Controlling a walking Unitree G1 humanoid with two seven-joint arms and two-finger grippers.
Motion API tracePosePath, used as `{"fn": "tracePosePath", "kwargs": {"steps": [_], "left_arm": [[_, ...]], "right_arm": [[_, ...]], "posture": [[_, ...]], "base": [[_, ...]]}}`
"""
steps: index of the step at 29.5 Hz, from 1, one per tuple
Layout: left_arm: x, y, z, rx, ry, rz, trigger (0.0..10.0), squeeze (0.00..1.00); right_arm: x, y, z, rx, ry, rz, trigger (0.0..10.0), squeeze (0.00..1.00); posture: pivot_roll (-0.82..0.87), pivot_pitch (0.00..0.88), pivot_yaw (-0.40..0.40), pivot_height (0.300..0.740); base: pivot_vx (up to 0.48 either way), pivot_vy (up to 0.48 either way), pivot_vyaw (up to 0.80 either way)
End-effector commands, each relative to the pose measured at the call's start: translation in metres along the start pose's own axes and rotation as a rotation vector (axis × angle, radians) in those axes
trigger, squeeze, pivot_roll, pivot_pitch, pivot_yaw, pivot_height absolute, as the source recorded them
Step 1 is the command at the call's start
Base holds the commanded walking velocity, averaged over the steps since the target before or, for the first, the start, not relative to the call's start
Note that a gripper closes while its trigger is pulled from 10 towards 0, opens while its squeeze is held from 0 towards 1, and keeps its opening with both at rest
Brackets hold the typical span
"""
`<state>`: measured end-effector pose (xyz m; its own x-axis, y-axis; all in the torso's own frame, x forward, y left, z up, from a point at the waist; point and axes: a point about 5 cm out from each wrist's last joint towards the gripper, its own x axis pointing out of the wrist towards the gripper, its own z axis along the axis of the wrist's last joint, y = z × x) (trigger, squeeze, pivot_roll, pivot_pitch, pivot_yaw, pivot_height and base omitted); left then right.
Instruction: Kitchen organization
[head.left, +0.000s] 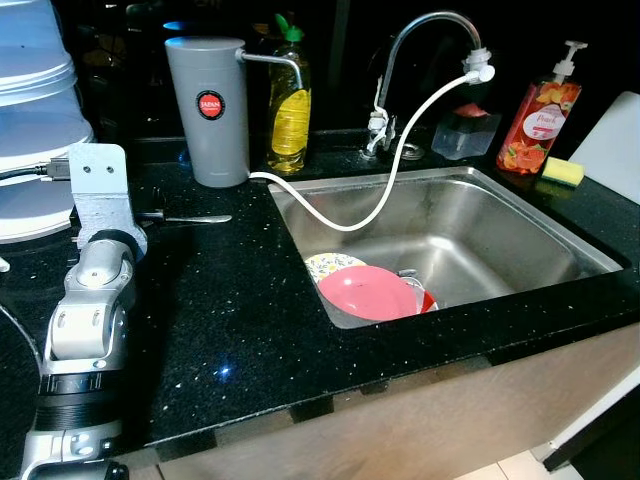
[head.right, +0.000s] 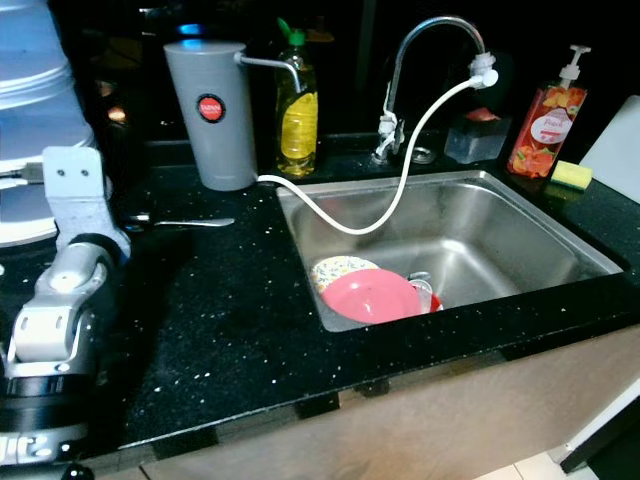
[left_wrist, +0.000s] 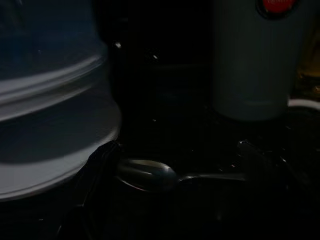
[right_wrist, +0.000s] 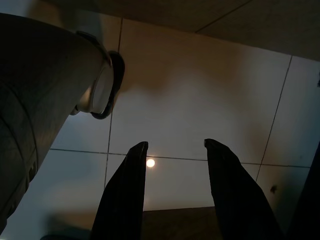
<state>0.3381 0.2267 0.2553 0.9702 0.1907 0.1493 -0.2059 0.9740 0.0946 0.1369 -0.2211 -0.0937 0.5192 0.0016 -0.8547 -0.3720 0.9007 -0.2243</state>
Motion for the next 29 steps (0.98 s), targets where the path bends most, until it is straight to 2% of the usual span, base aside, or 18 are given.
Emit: {"fn": "tracePosePath", "kwargs": {"steps": [1,6,9,10,16,21,22,23,24,27,28,29], "left_arm": [[0.002,-0.001,-0.006,-0.002,0.054,-0.024,10.0,0.00],[0.012,0.004,-0.015,-0.105,0.150,0.005,10.0,0.00],[0.019,0.009,-0.017,-0.135,0.167,0.046,10.0,0.00],[0.025,0.011,-0.013,-0.147,0.166,0.059,10.0,1.00],[0.031,0.016,-0.003,-0.160,0.153,0.089,10.0,1.00],[0.039,0.040,-0.011,-0.312,0.215,0.217,10.0,1.00],[0.041,0.044,-0.013,-0.355,0.235,0.239,10.0,0.55],[0.043,0.046,-0.015,-0.383,0.248,0.250,10.0,0.55],[0.045,0.047,-0.016,-0.415,0.264,0.259,10.0,0.00],[0.047,0.047,-0.018,-0.422,0.280,0.261,10.0,0.00],[0.049,0.047,-0.017,-0.416,0.281,0.258,10.0,0.00],[0.049,0.047,-0.017,-0.416,0.281,0.258,10.0,0.00]], "right_arm": [[-0.001,0.000,-0.007,0.003,0.025,-0.001,10.0,0.00],[-0.002,0.003,-0.008,0.005,0.030,0.003,10.0,0.00],[-0.002,0.005,-0.009,0.005,0.035,0.006,10.0,0.00],[-0.002,0.007,-0.011,0.006,0.038,0.009,10.0,0.00],[-0.003,0.009,-0.015,0.012,0.044,0.011,10.0,0.00],[-0.006,0.013,-0.023,0.016,0.059,0.018,10.0,0.00],[-0.006,0.013,-0.024,0.017,0.059,0.018,10.0,0.00],[-0.006,0.013,-0.024,0.018,0.059,0.018,10.0,0.00],[-0.007,0.014,-0.024,0.018,0.059,0.019,10.0,0.00],[-0.007,0.008,-0.025,0.048,0.049,-0.003,10.0,0.00],[-0.007,-0.003,-0.020,0.069,0.017,-0.042,10.0,0.00],[-0.007,-0.003,-0.020,0.069,0.017,-0.042,10.0,0.00]], "posture": [[-0.09,0.039,-0.048,0.740],[-0.09,0.048,-0.045,0.740],[-0.09,0.051,-0.047,0.740],[-0.09,0.062,-0.044,0.740],[-0.10,0.073,-0.037,0.740],[-0.11,0.090,-0.037,0.740],[-0.11,0.100,-0.037,0.740],[-0.11,0.100,-0.037,0.740],[-0.10,0.110,-0.038,0.740],[-0.10,0.124,-0.036,0.740],[-0.11,0.133,-0.030,0.740],[-0.11,0.133,-0.030,0.740]], "base": [[0.000,0.000,0.00],[0.000,0.000,0.00],[0.000,0.000,0.00],[0.000,0.000,0.00],[0.000,0.000,0.00],[0.000,0.000,0.00],[0.000,0.000,0.00],[0.000,0.000,0.00],[0.000,0.000,0.00],[0.000,0.000,0.00],[0.000,0.000,0.00],[0.000,0.000,0.00]]}}
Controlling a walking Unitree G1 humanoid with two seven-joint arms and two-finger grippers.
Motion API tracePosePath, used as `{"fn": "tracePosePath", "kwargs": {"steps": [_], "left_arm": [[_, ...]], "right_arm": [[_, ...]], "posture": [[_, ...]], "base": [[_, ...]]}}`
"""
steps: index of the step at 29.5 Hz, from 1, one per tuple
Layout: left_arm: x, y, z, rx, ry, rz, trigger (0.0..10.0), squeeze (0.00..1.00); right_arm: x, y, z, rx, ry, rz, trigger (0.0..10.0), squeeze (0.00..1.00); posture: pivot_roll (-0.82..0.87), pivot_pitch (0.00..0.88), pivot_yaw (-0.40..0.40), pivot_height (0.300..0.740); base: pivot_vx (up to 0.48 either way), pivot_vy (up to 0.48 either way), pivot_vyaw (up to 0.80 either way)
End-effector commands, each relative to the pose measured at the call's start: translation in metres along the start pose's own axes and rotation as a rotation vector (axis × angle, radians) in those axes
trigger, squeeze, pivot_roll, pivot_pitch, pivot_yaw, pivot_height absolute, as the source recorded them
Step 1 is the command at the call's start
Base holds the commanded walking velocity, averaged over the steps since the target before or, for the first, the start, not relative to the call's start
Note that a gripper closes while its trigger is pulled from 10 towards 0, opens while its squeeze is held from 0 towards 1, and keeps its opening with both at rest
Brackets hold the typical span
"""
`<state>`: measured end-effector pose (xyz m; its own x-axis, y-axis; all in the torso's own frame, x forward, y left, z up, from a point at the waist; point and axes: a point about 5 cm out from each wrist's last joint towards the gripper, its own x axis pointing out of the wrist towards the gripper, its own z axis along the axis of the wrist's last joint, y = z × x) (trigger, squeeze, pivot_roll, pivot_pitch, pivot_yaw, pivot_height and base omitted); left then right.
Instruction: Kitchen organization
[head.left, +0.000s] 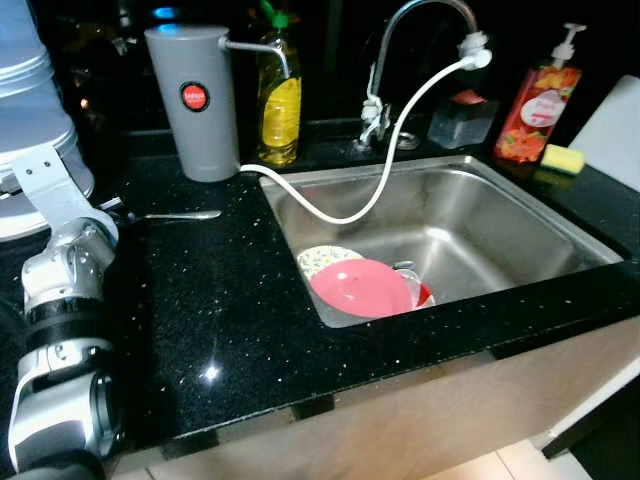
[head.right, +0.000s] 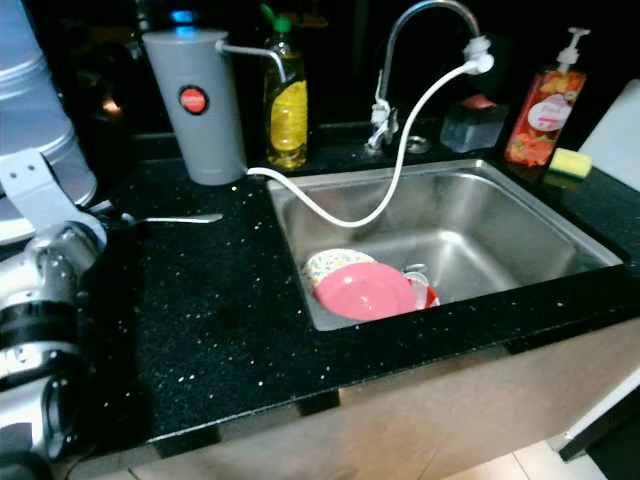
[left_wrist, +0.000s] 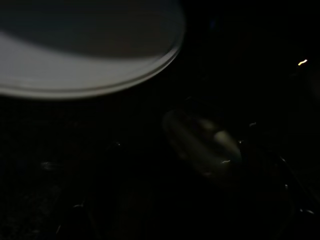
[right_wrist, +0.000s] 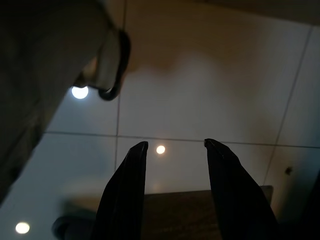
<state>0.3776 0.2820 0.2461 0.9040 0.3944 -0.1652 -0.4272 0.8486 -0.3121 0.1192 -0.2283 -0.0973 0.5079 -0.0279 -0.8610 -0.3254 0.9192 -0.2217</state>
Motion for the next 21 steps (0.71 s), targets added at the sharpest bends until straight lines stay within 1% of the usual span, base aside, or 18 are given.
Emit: {"fn": "tracePosePath", "kwargs": {"steps": [1,3,4,5,6,7,8,9,10,11,12,13,14,15,16,18,19,21], "left_arm": [[0.001,0.000,0.005,0.000,-0.011,-0.001,10.0,0.00],[0.002,0.002,0.007,0.013,-0.011,0.006,10.0,0.00],[0.003,0.003,0.006,0.015,-0.009,0.008,10.0,0.00],[0.003,0.003,0.006,0.015,-0.009,0.008,10.0,0.00],[0.004,0.003,0.006,0.013,-0.007,0.011,10.0,0.00],[0.004,0.004,0.005,0.009,-0.003,0.014,10.0,0.00],[0.005,0.004,0.003,0.002,0.000,0.016,10.0,0.00],[0.005,0.005,0.003,-0.004,0.003,0.018,10.0,0.00],[0.005,0.005,0.003,-0.004,0.003,0.018,10.0,0.00],[0.006,0.005,0.002,-0.009,0.006,0.020,10.0,0.00],[0.006,0.005,0.002,-0.018,0.009,0.016,10.0,0.00],[0.007,0.004,0.002,-0.023,0.011,0.014,10.0,0.00],[0.007,0.004,0.003,-0.027,0.011,0.011,10.0,0.00],[0.007,0.004,0.003,-0.027,0.011,0.011,10.0,0.00],[0.008,0.005,0.004,-0.033,0.012,0.006,10.0,0.00],[0.009,0.005,0.005,-0.031,0.008,0.005,10.0,0.00],[0.009,0.005,0.005,-0.031,0.008,0.005,10.0,0.00],[0.010,0.005,0.007,-0.031,0.004,0.005,10.0,0.00]], "right_arm": [[-0.001,-0.010,0.003,0.030,-0.029,-0.042,10.0,0.00],[0.000,-0.037,0.030,0.102,-0.149,-0.144,10.0,0.00],[-0.001,-0.054,0.038,0.218,-0.177,-0.235,10.0,0.00],[-0.001,-0.054,0.038,0.218,-0.177,-0.235,10.0,0.00],[-0.003,-0.065,0.041,0.350,-0.188,-0.293,10.0,0.00],[-0.004,-0.071,0.037,0.473,-0.173,-0.328,10.0,0.00],[-0.006,-0.074,0.029,0.627,-0.158,-0.361,10.0,0.00],[-0.007,-0.075,0.023,0.718,-0.150,-0.377,10.0,0.00],[-0.007,-0.075,0.023,0.718,-0.150,-0.377,10.0,0.00],[-0.009,-0.077,0.016,0.789,-0.138,-0.416,10.0,0.00],[-0.014,-0.086,0.009,0.906,-0.147,-0.493,10.0,0.00],[-0.017,-0.092,0.005,0.979,-0.153,-0.546,10.0,0.00],[-0.023,-0.105,0.003,1.045,-0.184,-0.633,10.0,0.00],[-0.023,-0.105,0.003,1.045,-0.184,-0.633,10.0,0.00],[-0.031,-0.121,0.001,1.136,-0.228,-0.730,10.0,0.00],[-0.049,-0.150,-0.005,1.268,-0.286,-0.900,10.0,0.00],[-0.049,-0.150,-0.005,1.268,-0.286,-0.900,10.0,0.00],[-0.069,-0.176,-0.014,1.376,-0.302,-1.070,10.0,0.00]], "posture": [[-0.11,0.133,-0.030,0.740],[-0.13,0.152,-0.022,0.740],[-0.14,0.155,-0.024,0.740],[-0.14,0.155,-0.024,0.740],[-0.14,0.155,-0.024,0.740],[-0.14,0.156,-0.024,0.740],[-0.14,0.158,-0.024,0.740],[-0.14,0.158,-0.024,0.740],[-0.14,0.158,-0.024,0.740],[-0.14,0.159,-0.022,0.740],[-0.14,0.160,-0.021,0.740],[-0.14,0.160,-0.021,0.740],[-0.14,0.161,-0.013,0.740],[-0.14,0.161,-0.013,0.740],[-0.15,0.159,-0.009,0.740],[-0.15,0.156,-0.007,0.740],[-0.15,0.156,-0.007,0.740],[-0.16,0.152,-0.006,0.740]], "base": [[0.000,0.000,0.00],[0.000,0.000,0.00],[0.000,0.000,0.00],[0.000,0.000,0.00],[0.000,0.000,0.00],[0.000,0.000,0.00],[0.000,0.000,0.00],[0.000,0.000,0.00],[0.000,0.000,0.00],[0.000,0.000,0.00],[0.000,0.000,0.00],[0.000,0.000,0.00],[0.000,0.000,0.00],[0.000,0.000,0.00],[0.000,0.000,0.00],[0.000,0.000,0.00],[0.000,0.000,0.00],[0.000,0.000,0.00]]}}
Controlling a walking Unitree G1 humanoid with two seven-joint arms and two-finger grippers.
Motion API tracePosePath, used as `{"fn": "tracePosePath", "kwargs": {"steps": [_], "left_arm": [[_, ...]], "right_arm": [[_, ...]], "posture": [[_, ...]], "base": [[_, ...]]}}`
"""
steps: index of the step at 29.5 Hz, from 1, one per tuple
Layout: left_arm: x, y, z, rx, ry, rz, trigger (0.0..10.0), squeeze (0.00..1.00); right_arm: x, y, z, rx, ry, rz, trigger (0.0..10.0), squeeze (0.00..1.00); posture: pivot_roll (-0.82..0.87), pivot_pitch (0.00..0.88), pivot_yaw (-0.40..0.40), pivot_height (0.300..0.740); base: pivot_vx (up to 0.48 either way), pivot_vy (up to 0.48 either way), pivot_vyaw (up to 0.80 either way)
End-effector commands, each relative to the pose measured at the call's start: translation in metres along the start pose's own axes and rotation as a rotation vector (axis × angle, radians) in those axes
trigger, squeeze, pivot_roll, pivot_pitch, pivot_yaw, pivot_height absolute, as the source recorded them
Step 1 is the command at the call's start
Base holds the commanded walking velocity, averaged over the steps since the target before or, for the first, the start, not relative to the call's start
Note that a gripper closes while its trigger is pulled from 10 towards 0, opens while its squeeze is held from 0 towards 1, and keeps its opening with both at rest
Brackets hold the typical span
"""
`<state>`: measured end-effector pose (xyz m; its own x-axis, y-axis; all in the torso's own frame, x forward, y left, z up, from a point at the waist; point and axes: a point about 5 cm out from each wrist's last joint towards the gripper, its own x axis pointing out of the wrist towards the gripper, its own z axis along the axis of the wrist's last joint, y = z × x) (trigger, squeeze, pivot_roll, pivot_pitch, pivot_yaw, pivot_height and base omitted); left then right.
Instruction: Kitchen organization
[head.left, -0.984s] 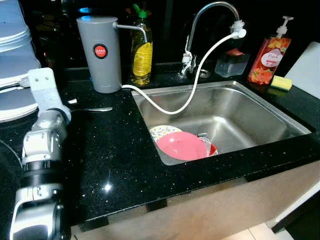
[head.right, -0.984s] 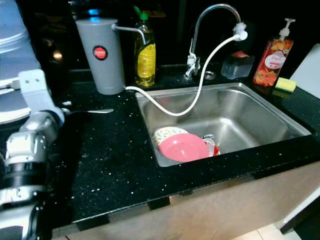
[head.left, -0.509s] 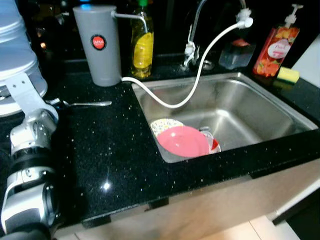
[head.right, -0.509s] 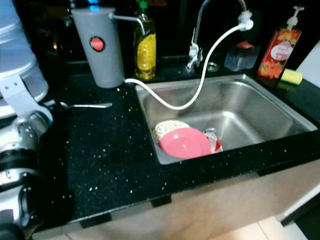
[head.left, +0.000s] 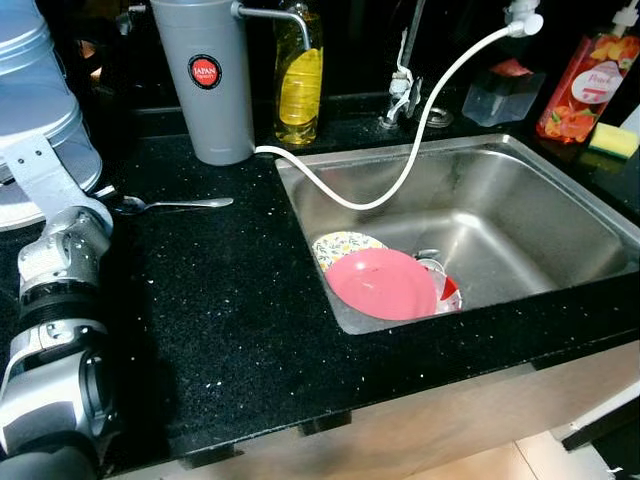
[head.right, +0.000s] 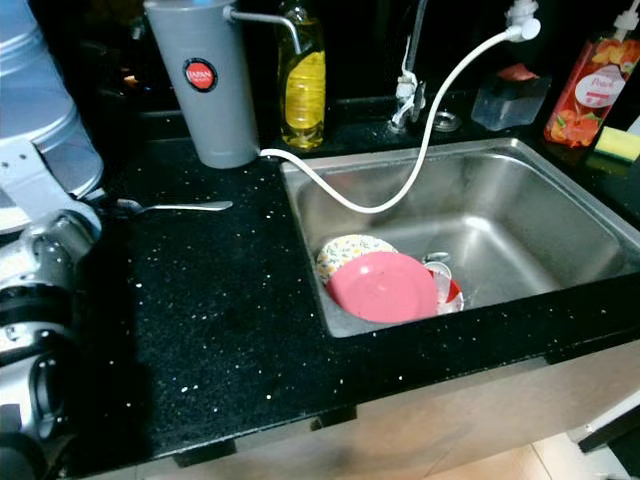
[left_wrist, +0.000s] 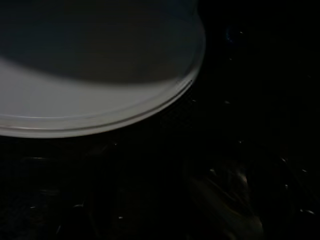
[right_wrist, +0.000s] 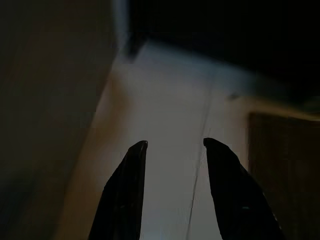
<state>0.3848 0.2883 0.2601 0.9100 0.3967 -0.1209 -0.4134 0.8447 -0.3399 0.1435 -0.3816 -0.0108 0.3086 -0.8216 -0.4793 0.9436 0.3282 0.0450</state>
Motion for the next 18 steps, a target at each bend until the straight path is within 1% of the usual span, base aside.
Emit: {"fn": "tracePosePath", "kwargs": {"steps": [1,2,3,4,6,7,8,9,10,11,12,13,14,15,16,17,18], "left_arm": [[0.002,0.008,-0.008,-0.003,0.046,0.021,10.0,0.00],[0.003,0.007,-0.008,-0.004,0.044,0.020,10.0,0.00],[0.003,0.007,-0.008,-0.004,0.044,0.020,10.0,0.00],[0.004,0.007,-0.008,-0.006,0.044,0.018,10.0,0.00],[0.004,0.007,-0.008,-0.006,0.044,0.018,10.0,0.00],[0.004,0.006,-0.008,-0.006,0.045,0.016,10.0,0.00],[0.004,0.006,-0.008,-0.006,0.045,0.016,10.0,0.00],[0.004,0.005,-0.009,-0.007,0.047,0.014,10.0,0.00],[0.004,0.005,-0.009,-0.007,0.047,0.014,10.0,0.00],[0.005,0.005,-0.011,-0.008,0.052,0.012,10.0,0.00],[0.005,0.005,-0.011,-0.008,0.052,0.012,10.0,0.00],[0.005,0.004,-0.015,-0.011,0.060,0.008,10.0,0.00],[0.005,0.004,-0.015,-0.011,0.060,0.008,10.0,0.00],[0.004,0.003,-0.018,-0.012,0.068,0.004,10.0,0.00],[0.004,0.003,-0.018,-0.012,0.068,0.004,10.0,0.00],[0.005,0.003,-0.020,-0.012,0.075,0.000,10.0,0.00],[0.005,0.003,-0.021,-0.012,0.077,-0.002,10.0,0.00]], "right_arm": [[0.003,-0.016,0.009,0.089,-0.020,-0.118,10.0,0.00],[0.007,-0.022,0.025,0.120,-0.066,-0.169,10.0,0.00],[0.007,-0.022,0.025,0.120,-0.066,-0.169,10.0,0.00],[0.010,-0.022,0.050,0.134,-0.157,-0.197,10.0,0.00],[0.010,-0.022,0.050,0.134,-0.157,-0.197,10.0,0.00],[0.011,-0.017,0.080,0.152,-0.267,-0.193,10.0,0.00],[0.011,-0.017,0.080,0.152,-0.267,-0.193,10.0,0.00],[0.008,-0.009,0.121,0.141,-0.419,-0.180,10.0,0.00],[0.008,-0.009,0.121,0.141,-0.419,-0.180,10.0,0.00],[-0.004,0.005,0.173,0.147,-0.612,-0.143,10.0,0.00],[-0.004,0.005,0.173,0.147,-0.612,-0.143,10.0,0.00],[-0.041,0.032,0.251,0.167,-0.915,-0.028,10.0,0.00],[-0.041,0.032,0.251,0.167,-0.915,-0.028,10.0,0.00],[-0.087,0.063,0.299,0.154,-1.137,0.142,10.0,0.00],[-0.087,0.063,0.299,0.154,-1.137,0.142,10.0,0.00],[-0.121,0.094,0.316,0.139,-1.222,0.356,10.0,0.00],[-0.132,0.105,0.318,0.119,-1.240,0.432,10.0,0.00]], "posture": [[-0.16,0.152,-0.006,0.740],[-0.16,0.151,-0.003,0.740],[-0.16,0.151,-0.003,0.740],[-0.16,0.151,-0.002,0.740],[-0.16,0.151,-0.002,0.740],[-0.17,0.150,0.002,0.740],[-0.17,0.150,0.002,0.740],[-0.17,0.149,0.003,0.740],[-0.17,0.149,0.003,0.740],[-0.17,0.145,0.003,0.740],[-0.17,0.145,0.003,0.740],[-0.17,0.142,-0.001,0.740],[-0.17,0.142,-0.001,0.740],[-0.17,0.142,-0.002,0.740],[-0.17,0.142,-0.002,0.740],[-0.17,0.140,-0.003,0.740],[-0.17,0.140,-0.003,0.740]], "base": [[0.000,0.000,0.00],[0.000,0.000,0.00],[0.000,0.000,0.00],[0.000,0.000,0.00],[0.000,0.000,0.00],[0.000,0.000,0.00],[0.000,0.000,0.00],[0.000,0.000,0.00],[0.000,0.000,0.00],[0.000,0.000,0.00],[0.000,0.000,0.00],[0.000,0.000,0.00],[0.000,0.000,0.00],[0.000,0.000,0.00],[0.000,0.000,0.00],[0.000,0.000,0.00],[0.000,0.000,0.00]]}}
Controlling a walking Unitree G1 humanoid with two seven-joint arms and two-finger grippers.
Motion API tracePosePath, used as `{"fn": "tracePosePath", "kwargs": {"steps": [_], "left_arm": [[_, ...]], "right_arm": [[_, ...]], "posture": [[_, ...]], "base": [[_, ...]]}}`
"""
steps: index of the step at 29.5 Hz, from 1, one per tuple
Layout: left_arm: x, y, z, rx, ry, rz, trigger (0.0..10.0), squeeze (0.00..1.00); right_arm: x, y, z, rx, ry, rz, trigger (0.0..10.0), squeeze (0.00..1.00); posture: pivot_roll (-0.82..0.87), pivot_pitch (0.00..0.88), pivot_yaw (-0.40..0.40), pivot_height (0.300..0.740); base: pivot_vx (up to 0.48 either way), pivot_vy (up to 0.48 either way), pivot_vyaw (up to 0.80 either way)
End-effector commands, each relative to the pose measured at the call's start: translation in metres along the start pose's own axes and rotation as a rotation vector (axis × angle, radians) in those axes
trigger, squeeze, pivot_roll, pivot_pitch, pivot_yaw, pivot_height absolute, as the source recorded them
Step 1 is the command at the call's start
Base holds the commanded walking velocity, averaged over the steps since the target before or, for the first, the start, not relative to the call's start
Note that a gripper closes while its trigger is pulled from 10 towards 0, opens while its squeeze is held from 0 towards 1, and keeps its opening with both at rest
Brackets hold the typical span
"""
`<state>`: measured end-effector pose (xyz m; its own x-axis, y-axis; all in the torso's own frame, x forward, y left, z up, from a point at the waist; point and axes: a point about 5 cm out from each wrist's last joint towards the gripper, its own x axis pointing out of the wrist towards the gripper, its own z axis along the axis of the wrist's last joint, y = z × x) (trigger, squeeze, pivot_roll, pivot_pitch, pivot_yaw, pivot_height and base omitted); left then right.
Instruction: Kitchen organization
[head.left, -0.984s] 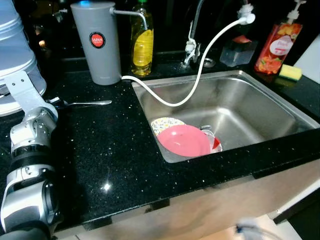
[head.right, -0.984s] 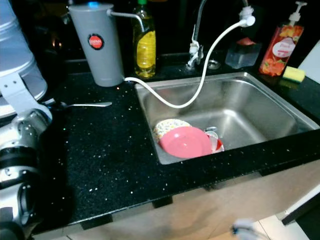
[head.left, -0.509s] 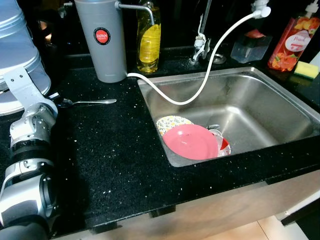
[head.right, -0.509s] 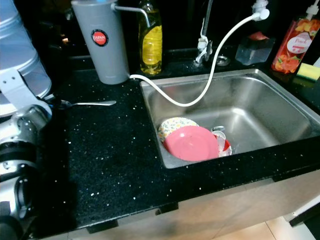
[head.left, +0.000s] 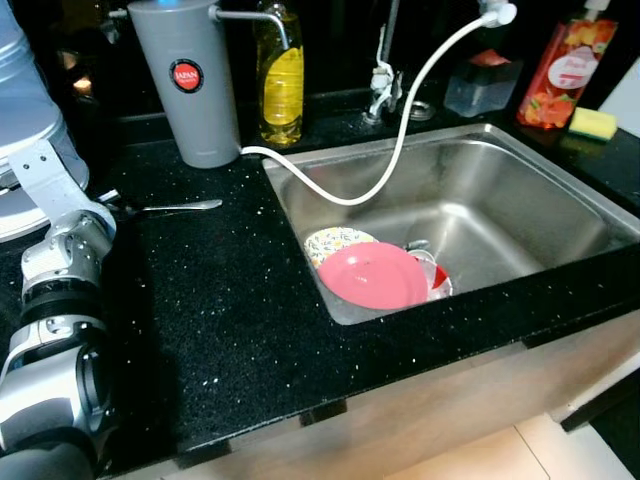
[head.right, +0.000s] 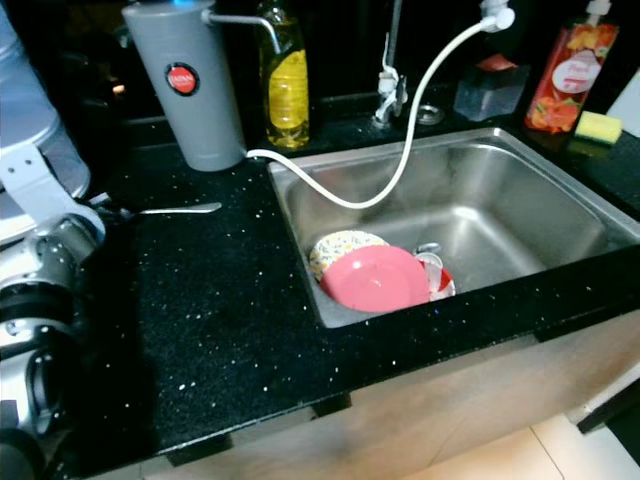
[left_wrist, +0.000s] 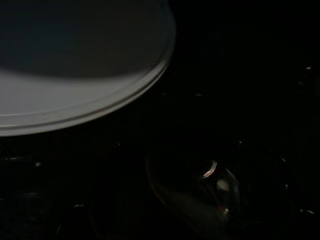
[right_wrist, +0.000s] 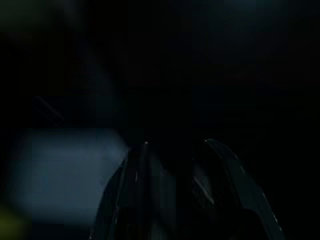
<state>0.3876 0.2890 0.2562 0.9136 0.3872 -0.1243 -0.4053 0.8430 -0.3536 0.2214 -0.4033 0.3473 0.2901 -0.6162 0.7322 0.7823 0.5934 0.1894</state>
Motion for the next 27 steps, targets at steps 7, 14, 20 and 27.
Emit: {"fn": "tracePosePath", "kwargs": {"steps": [7,14,20,27], "left_arm": [[0.000,0.005,-0.021,-0.012,0.077,0.011,10.0,0.00],[-0.001,0.003,-0.030,-0.028,0.124,-0.075,10.0,0.00],[0.000,-0.011,-0.039,-0.038,0.171,-0.199,10.0,0.00],[0.003,-0.018,-0.039,-0.017,0.180,-0.245,10.0,0.00]], "right_arm": [[-0.057,0.119,0.020,0.436,0.210,0.772,10.0,0.00],[-0.119,0.175,0.042,0.672,0.343,1.087,10.0,0.00],[-0.132,0.194,0.053,0.721,0.352,1.113,10.0,0.00],[-0.141,0.201,0.077,0.785,0.369,1.222,10.0,0.00]], "posture": [[-0.16,0.143,-0.012,0.740],[-0.15,0.156,-0.022,0.740],[-0.16,0.170,-0.015,0.740],[-0.18,0.190,-0.004,0.740]], "base": [[0.000,0.000,0.00],[0.000,0.000,0.00],[0.000,0.000,0.00],[0.000,0.000,0.00]]}}
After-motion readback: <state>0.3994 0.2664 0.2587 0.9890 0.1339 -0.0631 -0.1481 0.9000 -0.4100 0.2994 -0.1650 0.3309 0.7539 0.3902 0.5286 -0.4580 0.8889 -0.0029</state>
